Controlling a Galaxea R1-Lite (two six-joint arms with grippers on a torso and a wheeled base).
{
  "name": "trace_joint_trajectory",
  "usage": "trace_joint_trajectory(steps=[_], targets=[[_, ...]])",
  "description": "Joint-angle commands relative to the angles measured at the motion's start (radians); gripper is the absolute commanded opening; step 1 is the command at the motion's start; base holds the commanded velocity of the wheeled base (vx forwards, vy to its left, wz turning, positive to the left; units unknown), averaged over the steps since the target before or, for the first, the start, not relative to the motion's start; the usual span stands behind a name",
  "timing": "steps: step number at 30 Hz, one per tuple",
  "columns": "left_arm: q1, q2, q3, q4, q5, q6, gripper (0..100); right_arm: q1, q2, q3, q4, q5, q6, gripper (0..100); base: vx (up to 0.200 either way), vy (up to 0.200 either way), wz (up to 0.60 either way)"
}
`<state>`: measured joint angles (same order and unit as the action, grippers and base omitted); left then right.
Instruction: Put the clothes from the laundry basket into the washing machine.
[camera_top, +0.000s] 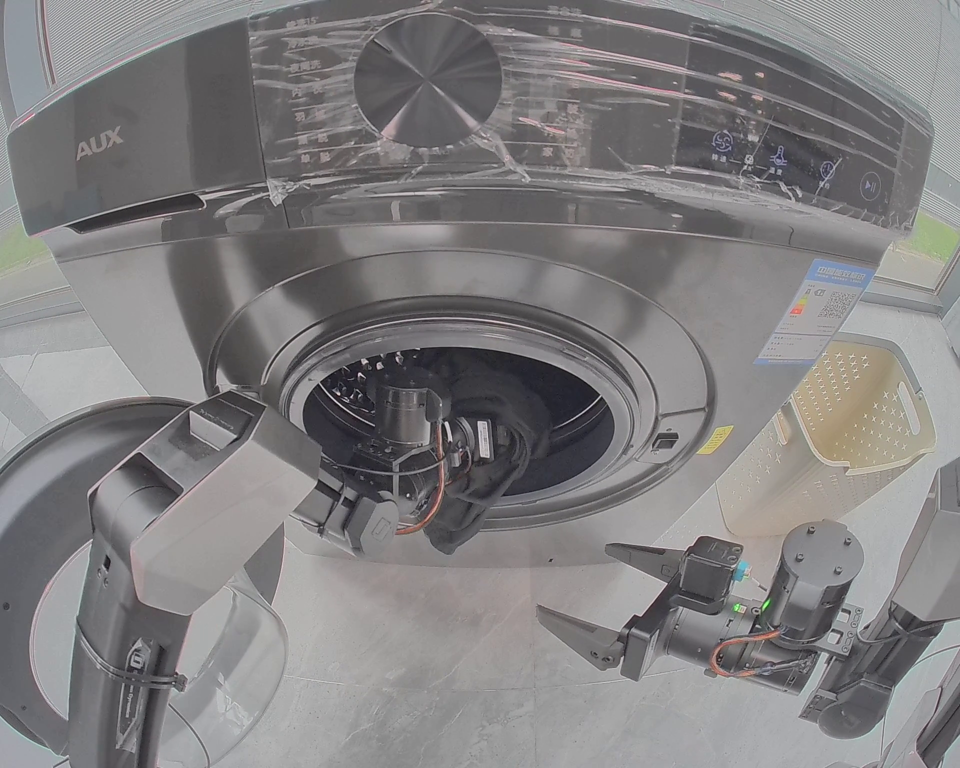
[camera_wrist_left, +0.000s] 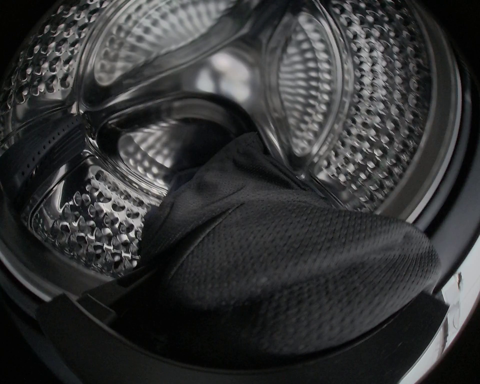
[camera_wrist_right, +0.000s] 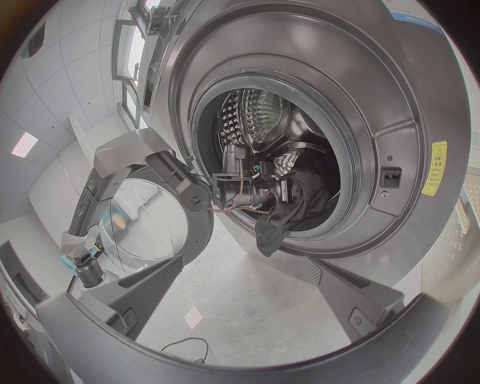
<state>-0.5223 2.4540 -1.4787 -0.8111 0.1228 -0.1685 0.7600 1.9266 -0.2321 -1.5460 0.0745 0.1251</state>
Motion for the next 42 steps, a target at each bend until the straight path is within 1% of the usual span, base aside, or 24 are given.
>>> trace_joint_trajectory(steps=[1, 2, 4, 8, 9, 12, 17, 20, 21, 23, 24, 25, 26, 27, 30, 32, 38, 42], targets=[[-0.034, -0.079, 0.12, 0.0, -0.045, 0.03, 100, 0.009, 0.002, 0.0, 0.0, -0.001, 0.001, 100, 0.0, 0.0, 0.0], [-0.038, -0.075, 0.132, -0.002, -0.055, 0.041, 100, 0.012, 0.002, 0.0, 0.0, -0.001, 0.002, 100, 0.0, 0.0, 0.0], [-0.042, -0.061, 0.136, -0.003, -0.066, 0.047, 100, 0.012, 0.002, -0.001, 0.0, -0.001, 0.002, 100, 0.0, 0.0, 0.0], [-0.042, -0.032, 0.138, -0.002, -0.069, 0.06, 100, 0.012, 0.002, -0.003, 0.0, -0.001, 0.002, 100, 0.0, 0.0, 0.0], [-0.042, -0.021, 0.136, -0.002, -0.069, 0.07, 0, 0.012, 0.002, -0.003, 0.0, -0.001, 0.002, 100, 0.0, 0.0, 0.0], [-0.041, -0.004, 0.12, -0.003, -0.069, 0.073, 0, 0.012, 0.002, -0.003, 0.0, -0.001, 0.002, 100, 0.0, 0.0, 0.0], [-0.028, 0.006, 0.078, -0.003, -0.064, 0.069, 0, 0.012, 0.002, -0.004, 0.0, -0.001, 0.002, 100, 0.0, 0.0, 0.0], [-0.015, 0.02, -0.003, -0.002, -0.046, 0.061, 0, 0.012, 0.002, -0.006, 0.0, -0.001, 0.002, 100, 0.0, 0.0, 0.0], [-0.011, 0.028, -0.034, 0.0, -0.035, 0.057, 0, 0.012, 0.002, -0.006, 0.0, -0.001, 0.002, 100, 0.0, 0.0, 0.0], [0.001, 0.052, -0.129, -0.002, 0.017, 0.027, 0, 0.012, 0.003, -0.007, 0.0, -0.001, 0.002, 100, 0.0, 0.0, 0.0], [0.004, 0.057, -0.15, 0.0, 0.029, 0.018, 0, 0.012, 0.003, -0.007, 0.0, -0.001, 0.002, 100, 0.0, 0.0, 0.0], [0.008, 0.071, -0.198, 0.003, 0.048, 0.003, 0, 0.012, 0.003, -0.006, 0.0, -0.001, 0.002, 100, 0.0, 0.0, 0.0], [0.008, 0.071, -0.198, 0.003, 0.048, 0.003, 0, 0.012, 0.003, -0.006, 0.0, -0.001, 0.002, 100, 0.0, 0.0, 0.0], [0.018, 0.091, -0.268, 0.004, 0.064, -0.014, 0, 0.013, 0.003, -0.007, 0.0, -0.001, 0.002, 100, 0.0, 0.0, 0.0], [0.033, 0.117, -0.354, 0.0, 0.094, -0.028, 0, 0.012, 0.003, -0.009, 0.0, -0.001, 0.002, 100, 0.0, 0.0, 0.0], [0.042, 0.132, -0.41, 0.001, 0.104, -0.036, 0, 0.012, 0.003, -0.009, 0.0, -0.001, 0.002, 100, 0.0, 0.0, 0.0], [0.045, 0.137, -0.431, 0.0, 0.106, -0.039, 0, 0.012, 0.006, -0.009, 0.0, 0.001, 0.002, 100, 0.0, 0.0, 0.0], [0.044, 0.134, -0.42, -0.002, 0.106, -0.039, 0, 0.012, 0.011, -0.009, 0.0, 0.001, 0.004, 100, 0.0, 0.0, 0.0]])
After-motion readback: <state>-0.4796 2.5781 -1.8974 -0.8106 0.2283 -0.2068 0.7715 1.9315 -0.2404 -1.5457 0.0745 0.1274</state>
